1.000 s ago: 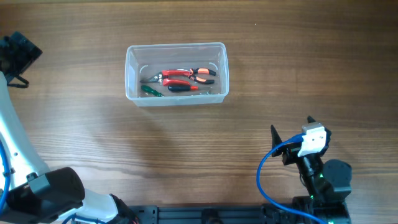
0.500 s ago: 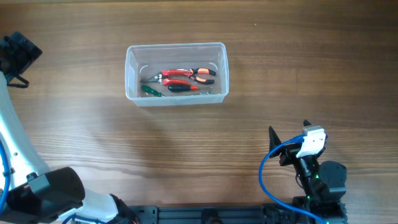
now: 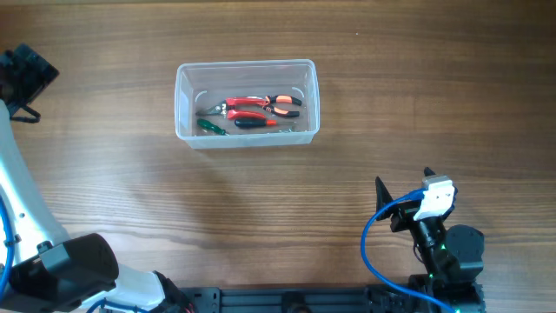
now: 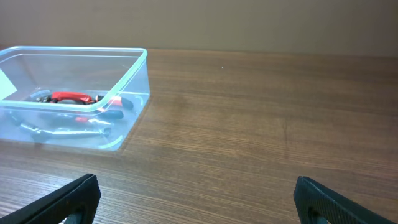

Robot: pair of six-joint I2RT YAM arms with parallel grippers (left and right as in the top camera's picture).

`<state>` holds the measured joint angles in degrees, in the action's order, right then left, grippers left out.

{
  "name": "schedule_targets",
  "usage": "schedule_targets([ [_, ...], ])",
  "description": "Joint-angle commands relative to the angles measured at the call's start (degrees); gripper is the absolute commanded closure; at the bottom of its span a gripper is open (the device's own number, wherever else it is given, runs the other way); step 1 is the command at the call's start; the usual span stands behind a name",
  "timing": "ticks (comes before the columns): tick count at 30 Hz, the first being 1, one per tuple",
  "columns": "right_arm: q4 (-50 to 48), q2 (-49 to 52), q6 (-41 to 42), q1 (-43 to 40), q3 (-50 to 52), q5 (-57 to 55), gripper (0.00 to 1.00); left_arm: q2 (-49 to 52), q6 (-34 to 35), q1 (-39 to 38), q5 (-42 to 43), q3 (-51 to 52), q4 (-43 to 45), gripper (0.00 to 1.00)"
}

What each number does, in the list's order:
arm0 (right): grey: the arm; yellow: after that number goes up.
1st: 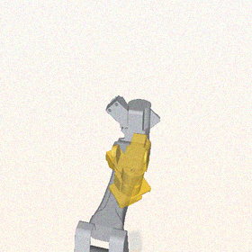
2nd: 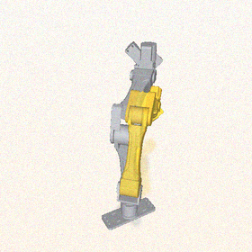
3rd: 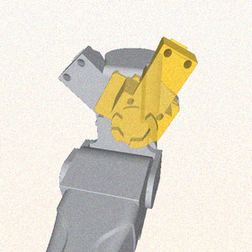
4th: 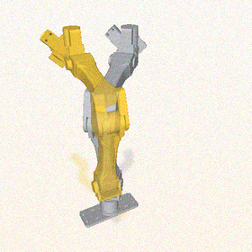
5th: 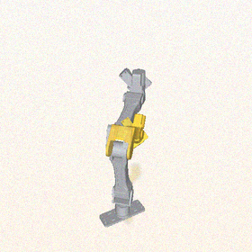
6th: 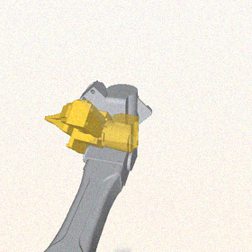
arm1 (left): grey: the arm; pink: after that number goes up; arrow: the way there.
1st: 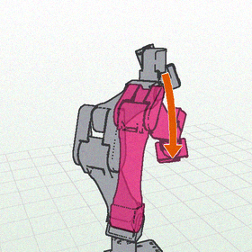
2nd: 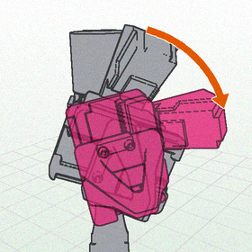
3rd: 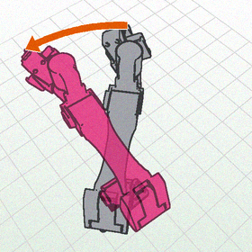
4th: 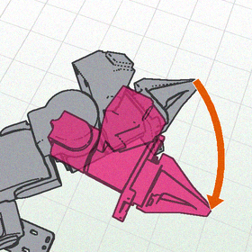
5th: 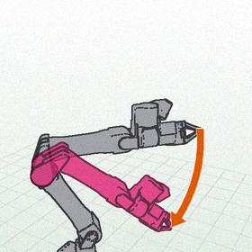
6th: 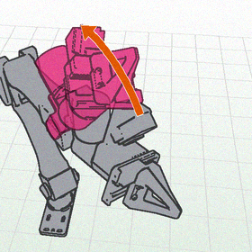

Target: Pack container

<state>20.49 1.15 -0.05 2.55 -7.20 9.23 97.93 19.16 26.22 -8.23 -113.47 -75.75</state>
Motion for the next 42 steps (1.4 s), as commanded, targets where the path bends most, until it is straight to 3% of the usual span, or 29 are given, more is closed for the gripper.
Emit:
schedule_targets([
  [1, -0.37, -1.01, -0.42, 0.13, 0.09, 0.94, 0.00, 0.13, -0.76, 0.31, 0.28, -0.15, 0.04, 0.00],
  [14, -0.39, -1.01, -0.39, 0.13, 0.09, 0.94, 0.00, -0.17, -0.76, -0.61, 0.26, -0.11, 0.04, 0.00],
  [19, -0.37, -1.01, -0.39, 0.13, 0.09, 0.94, 0.00, -4.76, -0.74, -7.15, 0.28, 3.41, 0.07, 0.00],
  [24, -0.37, -1.01, -0.39, 0.13, 0.09, 0.94, 0.00, -13.68, -0.76, -19.32, 0.17, 14.49, 0.22, 0.00],
  [29, -0.37, -1.01, -0.39, 0.13, 0.09, 0.94, 0.00, -26.01, -0.74, -28.17, -5.29, 31.69, 21.49, 0.00],
  [35, -0.37, -1.01, -0.39, 0.13, 0.09, 0.94, 0.00, -45.77, -0.74, -29.33, -3.34, 61.48, 56.11, 0.00],
  [39, -0.37, -1.01, -0.37, 0.13, 0.09, 0.94, 0.00, -57.99, -0.76, -29.31, -3.39, 76.91, 64.54, 0.00],
  [42, -0.37, -1.01, -0.39, 0.13, 0.09, 0.92, 0.00, -66.07, -0.72, -29.33, -3.28, 84.63, 64.85, 0.00],
])
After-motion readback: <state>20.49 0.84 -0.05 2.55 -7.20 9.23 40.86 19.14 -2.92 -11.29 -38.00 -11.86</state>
